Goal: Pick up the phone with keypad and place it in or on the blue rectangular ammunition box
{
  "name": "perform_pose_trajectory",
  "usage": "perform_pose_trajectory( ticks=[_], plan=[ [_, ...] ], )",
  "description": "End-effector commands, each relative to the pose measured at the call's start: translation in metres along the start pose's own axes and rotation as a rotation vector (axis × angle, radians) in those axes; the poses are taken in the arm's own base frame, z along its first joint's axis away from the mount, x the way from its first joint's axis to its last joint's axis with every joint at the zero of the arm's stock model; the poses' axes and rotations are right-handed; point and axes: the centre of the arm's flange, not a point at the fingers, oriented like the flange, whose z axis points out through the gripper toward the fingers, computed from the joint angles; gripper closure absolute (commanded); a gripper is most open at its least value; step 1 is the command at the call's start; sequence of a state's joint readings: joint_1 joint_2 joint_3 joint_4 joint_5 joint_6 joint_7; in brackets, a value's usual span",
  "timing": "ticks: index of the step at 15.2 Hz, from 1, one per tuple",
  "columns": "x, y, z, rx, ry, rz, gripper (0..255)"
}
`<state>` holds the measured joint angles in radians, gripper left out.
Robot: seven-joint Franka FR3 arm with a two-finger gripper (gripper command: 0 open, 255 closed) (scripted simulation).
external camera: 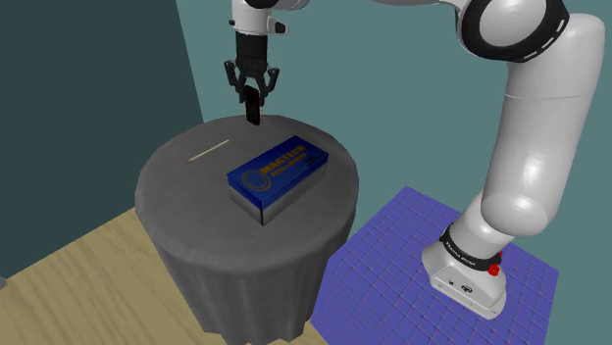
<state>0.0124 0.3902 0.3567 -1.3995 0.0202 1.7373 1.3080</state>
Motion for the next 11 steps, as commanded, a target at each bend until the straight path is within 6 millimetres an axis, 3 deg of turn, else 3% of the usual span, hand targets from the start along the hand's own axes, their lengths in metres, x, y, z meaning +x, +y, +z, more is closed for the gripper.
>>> perform_pose_trajectory(
  ticks=[1,4,11],
  plan=[
    [-0.001,0.0,-0.011,0.0,0.0,0.0,255],
    [-0.003,0.0,-0.024,0.0,0.0,0.0,255],
    [-0.062,0.071,-0.029,0.0,0.0,0.0,255]
  ],
)
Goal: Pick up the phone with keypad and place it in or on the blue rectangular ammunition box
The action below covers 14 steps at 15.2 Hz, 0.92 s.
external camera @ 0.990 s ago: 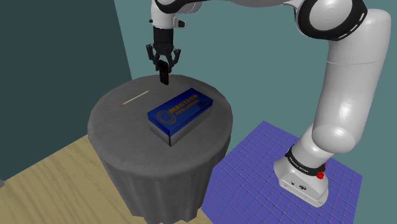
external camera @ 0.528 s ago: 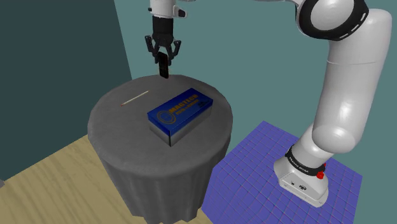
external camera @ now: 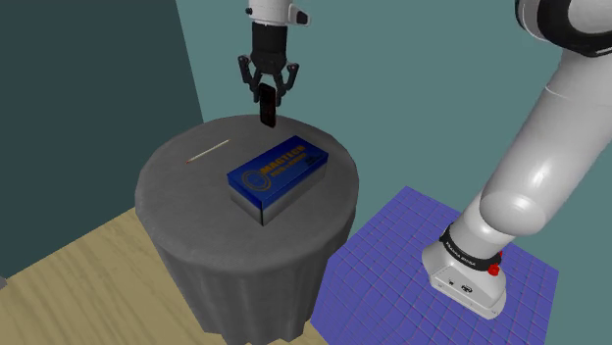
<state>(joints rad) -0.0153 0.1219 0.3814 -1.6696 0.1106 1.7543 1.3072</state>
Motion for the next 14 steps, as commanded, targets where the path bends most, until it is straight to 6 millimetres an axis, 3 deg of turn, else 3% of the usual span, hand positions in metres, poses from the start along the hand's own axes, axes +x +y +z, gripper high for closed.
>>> perform_pose_trajectory(
  ticks=[1,5,14],
  plan=[
    [-0.015,0.019,-0.001,0.0,0.0,0.001,255],
    [-0.046,0.057,-0.004,0.0,0.0,0.001,255],
    [-0.039,0.058,0.043,0.0,0.0,0.001,255]
  ],
)
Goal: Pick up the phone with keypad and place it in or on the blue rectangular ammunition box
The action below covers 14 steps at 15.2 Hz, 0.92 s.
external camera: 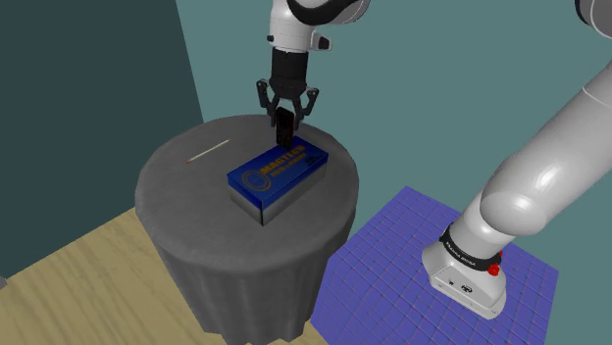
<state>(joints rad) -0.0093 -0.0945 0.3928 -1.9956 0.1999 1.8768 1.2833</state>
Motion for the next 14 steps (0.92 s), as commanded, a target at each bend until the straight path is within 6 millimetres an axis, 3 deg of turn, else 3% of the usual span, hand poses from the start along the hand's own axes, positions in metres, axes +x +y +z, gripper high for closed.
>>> perform_pose_trajectory(
  ticks=[1,8,14],
  plan=[
    [0.001,0.0,0.01,0.0,0.0,0.0,255],
    [0.007,0.0,0.049,0.0,0.0,0.0,255],
    [0.007,0.0,0.049,0.0,0.0,0.0,255]
  ],
)
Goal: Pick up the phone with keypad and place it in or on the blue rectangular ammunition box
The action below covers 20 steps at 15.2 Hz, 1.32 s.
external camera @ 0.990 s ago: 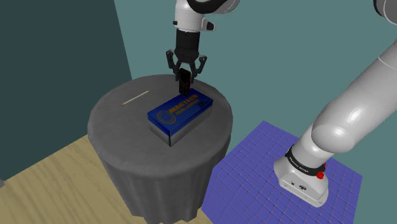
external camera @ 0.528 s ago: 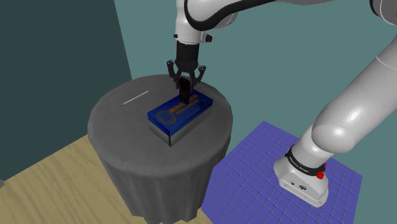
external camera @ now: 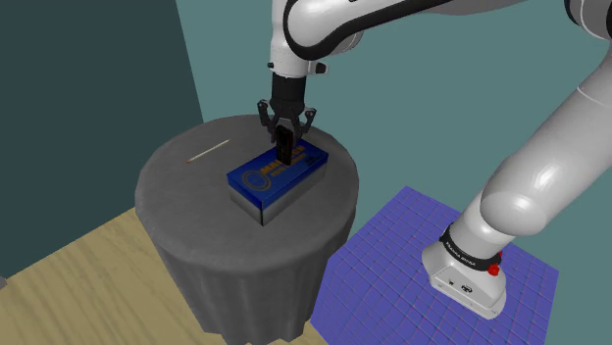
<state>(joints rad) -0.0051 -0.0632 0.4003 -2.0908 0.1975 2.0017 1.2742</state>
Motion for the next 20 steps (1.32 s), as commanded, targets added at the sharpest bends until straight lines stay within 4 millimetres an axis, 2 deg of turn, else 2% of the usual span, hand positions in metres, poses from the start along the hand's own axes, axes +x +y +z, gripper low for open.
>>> perform_pose_trajectory(
  ticks=[1,2,3,8,12,20],
  plan=[
    [0.0,0.0,0.0,0.0,0.0,0.0,255],
    [0.0,0.0,0.0,0.0,0.0,0.0,255],
    [0.0,0.0,0.0,0.0,0.0,0.0,0],
    [0.0,0.0,0.0,0.0,0.0,0.0,0],
    [0.0,0.0,-0.05,0.0,0.0,0.0,0],
    [0.0,0.0,-0.05,0.0,0.0,0.0,0]
  ],
)
